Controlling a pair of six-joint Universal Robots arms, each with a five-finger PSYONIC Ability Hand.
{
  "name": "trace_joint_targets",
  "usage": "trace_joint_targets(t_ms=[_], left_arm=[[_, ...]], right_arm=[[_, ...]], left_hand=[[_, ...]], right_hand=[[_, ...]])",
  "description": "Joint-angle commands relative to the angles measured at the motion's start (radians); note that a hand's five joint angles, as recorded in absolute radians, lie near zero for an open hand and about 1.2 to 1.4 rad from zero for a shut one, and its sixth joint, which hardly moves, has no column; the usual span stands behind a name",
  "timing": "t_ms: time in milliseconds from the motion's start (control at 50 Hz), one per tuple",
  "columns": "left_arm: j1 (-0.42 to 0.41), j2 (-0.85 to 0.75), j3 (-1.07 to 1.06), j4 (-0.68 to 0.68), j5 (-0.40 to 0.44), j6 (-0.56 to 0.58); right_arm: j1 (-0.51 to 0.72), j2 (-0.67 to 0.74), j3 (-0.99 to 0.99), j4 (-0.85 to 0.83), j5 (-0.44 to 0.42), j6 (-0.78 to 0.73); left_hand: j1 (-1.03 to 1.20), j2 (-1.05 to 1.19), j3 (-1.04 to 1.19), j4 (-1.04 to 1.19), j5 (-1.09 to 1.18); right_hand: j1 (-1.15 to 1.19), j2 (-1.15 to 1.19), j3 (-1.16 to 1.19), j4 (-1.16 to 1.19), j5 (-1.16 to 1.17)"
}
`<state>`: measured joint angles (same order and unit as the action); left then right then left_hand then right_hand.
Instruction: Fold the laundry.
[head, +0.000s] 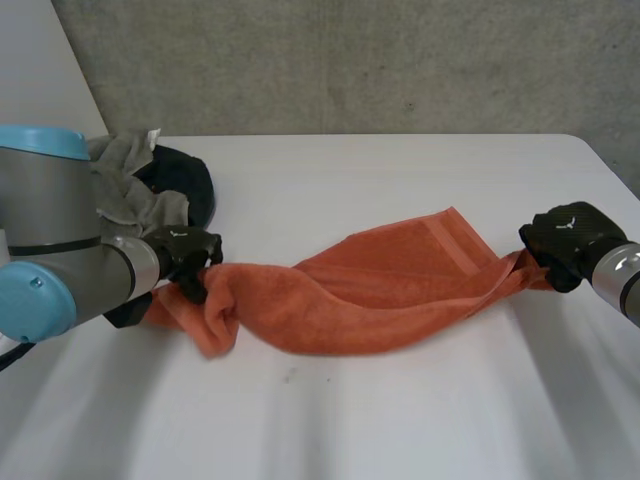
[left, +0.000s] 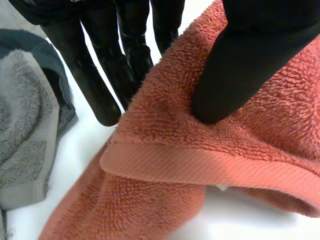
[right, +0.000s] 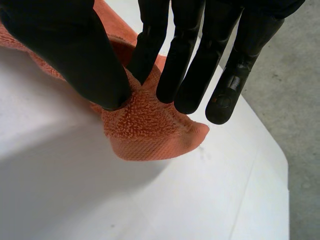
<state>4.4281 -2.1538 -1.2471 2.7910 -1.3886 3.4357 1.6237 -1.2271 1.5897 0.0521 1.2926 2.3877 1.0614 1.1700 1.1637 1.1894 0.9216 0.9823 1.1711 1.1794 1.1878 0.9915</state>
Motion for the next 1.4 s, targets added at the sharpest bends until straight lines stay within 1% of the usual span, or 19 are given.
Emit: trace_joint_targets(t_ms=[20,140,240,320,460,580,660,740,760,820,840,860,880,920,960,1120,1220,1280,1400], left_arm=[[0.004,0.170,0.003,0.022,-0.006,0.000],[-0.001,0.339,0.020,0.031,-0.001,0.011],[0.013,0.517,0.046,0.031,0.005,0.013],[0.013,0.563,0.051,0.057,0.006,0.013],[0.001,0.488,-0.012,0.079,0.005,0.011],[-0.036,0.273,-0.037,0.082,0.003,0.013],[-0.058,0.096,0.050,0.107,-0.006,0.016],[-0.073,-0.012,0.214,0.180,-0.007,0.014],[-0.075,-0.021,0.247,0.206,-0.007,0.011],[-0.078,-0.023,0.342,0.373,-0.007,-0.001],[-0.078,-0.020,0.356,0.428,-0.007,0.000],[-0.081,-0.012,0.363,0.543,-0.009,0.002],[-0.081,-0.008,0.362,0.597,-0.010,0.000],[-0.085,0.021,0.354,0.741,-0.016,-0.003],[-0.091,0.046,0.334,0.785,-0.018,-0.006],[-0.093,0.097,0.108,0.774,-0.013,-0.007],[-0.095,0.078,-0.050,0.775,-0.015,0.004],[-0.095,0.052,-0.135,0.771,-0.017,0.014],[-0.108,0.041,-0.288,0.694,-0.017,0.111]], right_arm=[[-0.007,-0.049,-0.132,0.126,0.007,-0.028],[-0.001,-0.172,-0.373,0.365,-0.001,-0.016],[0.004,-0.201,-0.555,0.471,0.002,-0.015],[0.005,-0.221,-0.652,0.499,0.007,-0.013],[0.004,-0.226,-0.636,0.514,0.007,-0.019],[0.041,-0.066,-0.583,0.517,0.013,-0.027],[0.085,0.050,-0.599,0.482,0.042,-0.012],[0.139,0.153,-0.683,0.329,0.134,0.025],[0.168,0.178,-0.713,0.248,0.172,0.054],[0.188,0.183,-0.754,0.114,0.214,0.105],[0.192,0.179,-0.767,0.018,0.229,0.137],[0.194,0.176,-0.769,-0.032,0.235,0.151],[0.194,0.173,-0.769,-0.078,0.237,0.163],[0.194,0.152,-0.763,-0.192,0.246,0.195],[0.196,0.130,-0.751,-0.234,0.249,0.208],[0.208,0.032,-0.542,-0.219,0.226,0.212],[0.197,-0.008,-0.303,-0.163,0.153,0.188],[0.194,0.001,-0.202,-0.140,0.126,0.174],[0.193,0.087,-0.022,-0.147,0.113,0.088]], left_hand=[[0.335,0.226,0.233,0.207,0.300],[0.335,0.226,0.233,0.207,0.300],[0.335,0.226,0.233,0.207,0.300],[0.335,0.226,0.233,0.207,0.300],[0.335,0.226,0.233,0.207,0.300],[0.335,0.226,0.233,0.207,0.300],[0.335,0.226,0.233,0.207,0.300],[0.335,0.226,0.233,0.207,0.300],[0.335,0.226,0.233,0.207,0.300],[0.335,0.226,0.233,0.207,0.300],[0.335,0.226,0.233,0.207,0.300],[0.335,0.226,0.233,0.207,0.300],[0.335,0.226,0.233,0.207,0.300],[0.335,0.226,0.233,0.207,0.300],[0.335,0.226,0.233,0.207,0.300],[0.335,0.226,0.233,0.207,0.300],[0.335,0.226,0.233,0.207,0.300],[0.242,0.133,0.139,0.114,0.207],[-0.175,-0.284,-0.277,-0.303,-0.210]], right_hand=[[0.414,0.225,0.217,0.209,0.230],[0.414,0.225,0.217,0.209,0.230],[0.414,0.225,0.217,0.209,0.230],[0.414,0.225,0.217,0.209,0.230],[0.414,0.225,0.217,0.209,0.230],[0.414,0.225,0.217,0.209,0.230],[0.414,0.225,0.217,0.209,0.230],[0.414,0.225,0.217,0.209,0.230],[0.414,0.225,0.217,0.209,0.230],[0.414,0.225,0.217,0.209,0.230],[0.414,0.225,0.217,0.209,0.230],[0.414,0.225,0.217,0.209,0.230],[0.414,0.225,0.217,0.209,0.230],[0.414,0.225,0.217,0.209,0.230],[0.414,0.225,0.217,0.209,0.230],[0.414,0.225,0.217,0.209,0.230],[0.414,0.225,0.217,0.209,0.230],[0.414,0.225,0.217,0.209,0.230],[0.414,0.225,0.217,0.209,0.230]])
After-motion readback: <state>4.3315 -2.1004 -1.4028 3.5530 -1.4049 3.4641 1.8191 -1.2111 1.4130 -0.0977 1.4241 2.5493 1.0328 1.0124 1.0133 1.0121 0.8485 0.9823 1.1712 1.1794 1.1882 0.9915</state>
